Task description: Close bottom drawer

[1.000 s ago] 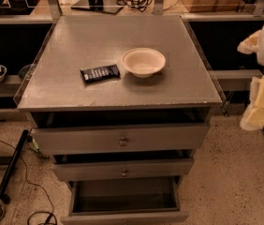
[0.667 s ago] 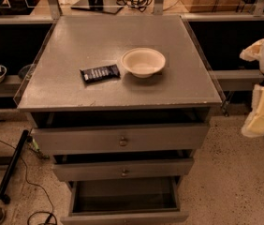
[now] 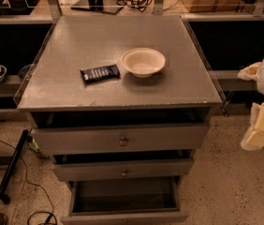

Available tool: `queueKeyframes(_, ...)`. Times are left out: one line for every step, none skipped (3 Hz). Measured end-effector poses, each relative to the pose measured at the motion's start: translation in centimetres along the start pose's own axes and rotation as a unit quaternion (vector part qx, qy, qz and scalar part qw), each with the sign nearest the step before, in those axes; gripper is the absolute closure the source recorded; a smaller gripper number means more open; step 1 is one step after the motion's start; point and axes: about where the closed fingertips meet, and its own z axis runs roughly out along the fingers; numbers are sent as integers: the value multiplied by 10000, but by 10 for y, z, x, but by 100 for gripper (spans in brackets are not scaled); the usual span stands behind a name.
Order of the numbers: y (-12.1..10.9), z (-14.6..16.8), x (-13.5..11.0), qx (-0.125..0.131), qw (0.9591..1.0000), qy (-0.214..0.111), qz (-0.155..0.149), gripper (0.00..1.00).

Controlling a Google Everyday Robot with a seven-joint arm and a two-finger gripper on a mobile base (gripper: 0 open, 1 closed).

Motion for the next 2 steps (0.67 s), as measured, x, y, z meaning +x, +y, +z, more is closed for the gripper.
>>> queueKeyframes(0, 0, 0, 0, 10000, 0, 0, 19)
queueKeyframes(0, 0, 0, 0, 10000, 0, 0, 42)
